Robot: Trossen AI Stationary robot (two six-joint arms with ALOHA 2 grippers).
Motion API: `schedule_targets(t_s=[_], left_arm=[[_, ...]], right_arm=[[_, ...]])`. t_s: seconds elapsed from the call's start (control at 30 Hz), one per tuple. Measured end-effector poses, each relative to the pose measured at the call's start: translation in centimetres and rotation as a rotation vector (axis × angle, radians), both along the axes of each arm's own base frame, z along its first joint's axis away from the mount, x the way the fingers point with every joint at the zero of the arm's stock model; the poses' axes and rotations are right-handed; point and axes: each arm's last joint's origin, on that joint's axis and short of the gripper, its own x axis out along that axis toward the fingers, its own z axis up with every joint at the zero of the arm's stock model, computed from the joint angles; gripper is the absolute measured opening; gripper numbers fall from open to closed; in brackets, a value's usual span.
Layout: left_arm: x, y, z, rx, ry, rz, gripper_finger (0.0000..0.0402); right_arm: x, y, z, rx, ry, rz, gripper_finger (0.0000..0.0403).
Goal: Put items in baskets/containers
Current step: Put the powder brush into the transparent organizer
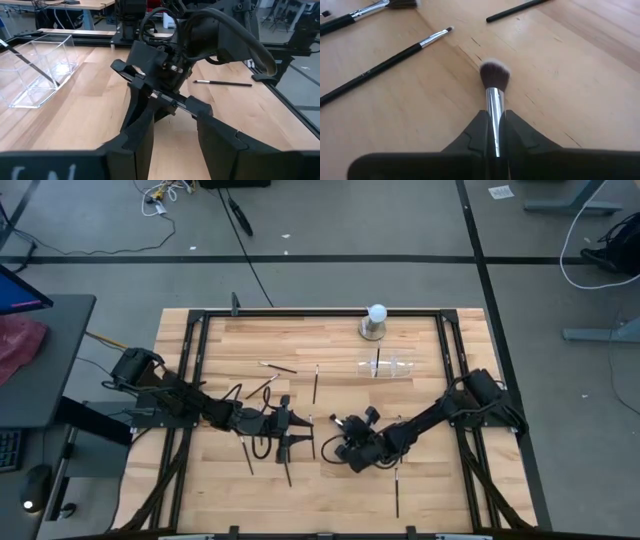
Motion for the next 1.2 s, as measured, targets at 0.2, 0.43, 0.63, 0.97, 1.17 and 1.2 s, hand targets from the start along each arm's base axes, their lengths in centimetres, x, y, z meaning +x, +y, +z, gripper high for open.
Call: schedule_targets(t_s=[0.2, 0.43, 0.63, 0.97, 1.17, 1.2], left_arm=[[-0.2, -0.6, 0.0, 0.034, -0.001, -0.036, 0.0151], [-0.4, -1.2, 0.1, 0.103, -0.014, -0.111, 0.0151], [-0.7, -2.6, 0.7, 0.157, -0.095, -0.264, 0.0151], [-0.5, -5.5, 3.1, 0.326, -0.259, -0.437, 0.0152], [0.4, -5.5, 4.3, 0.323, -0.292, -0.368, 0.0152], [0.4, -5.6, 4.4, 0.320, -0.295, -0.367, 0.0152]], right_arm=[[-1.2, 2.4, 1.9, 0.008, -0.074, 0.063, 0.0035], [-1.1, 5.9, 6.5, -0.014, -0.292, 0.285, 0.0035], [0.0, 7.9, 10.6, -0.013, -0.553, 0.618, 0.0035], [1.6, 6.5, 13.3, -0.097, -0.781, 0.788, 0.0035], [2.1, 5.7, 13.4, -0.085, -0.788, 0.802, 0.0038], [2.1, 5.7, 13.4, -0.084, -0.788, 0.803, 0.0038]])
